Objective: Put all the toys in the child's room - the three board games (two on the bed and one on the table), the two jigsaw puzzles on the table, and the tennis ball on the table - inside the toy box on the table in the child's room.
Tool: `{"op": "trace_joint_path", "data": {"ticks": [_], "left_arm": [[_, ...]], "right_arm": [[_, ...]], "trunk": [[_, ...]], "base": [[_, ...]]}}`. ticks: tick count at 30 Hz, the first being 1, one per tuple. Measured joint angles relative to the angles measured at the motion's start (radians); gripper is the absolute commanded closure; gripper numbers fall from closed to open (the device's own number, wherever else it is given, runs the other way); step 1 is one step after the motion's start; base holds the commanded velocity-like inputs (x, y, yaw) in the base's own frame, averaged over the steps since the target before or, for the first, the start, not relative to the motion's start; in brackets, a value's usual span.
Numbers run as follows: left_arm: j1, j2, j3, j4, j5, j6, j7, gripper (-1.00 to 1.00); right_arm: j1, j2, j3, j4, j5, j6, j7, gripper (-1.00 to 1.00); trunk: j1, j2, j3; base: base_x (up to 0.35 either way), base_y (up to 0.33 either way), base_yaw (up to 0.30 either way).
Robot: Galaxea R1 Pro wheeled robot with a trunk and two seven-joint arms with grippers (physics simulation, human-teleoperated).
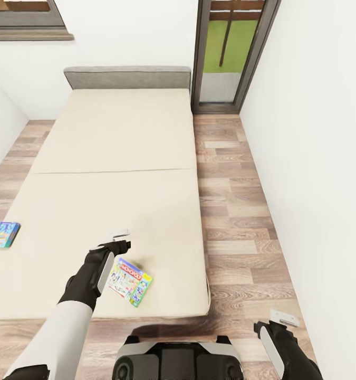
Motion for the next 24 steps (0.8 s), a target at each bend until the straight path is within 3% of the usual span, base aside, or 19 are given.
{"op": "trace_joint_path", "data": {"ticks": [24], "left_arm": [[-0.001,0.000,0.000,0.000,0.000,0.000,0.000,-1.00]], "right_arm": [[0.000,-0.001,-0.001,0.000,0.000,0.000,0.000,-1.00]], "trunk": [[0.000,0.000,-0.038]], "base": [[0.000,0.000,0.000]]}}
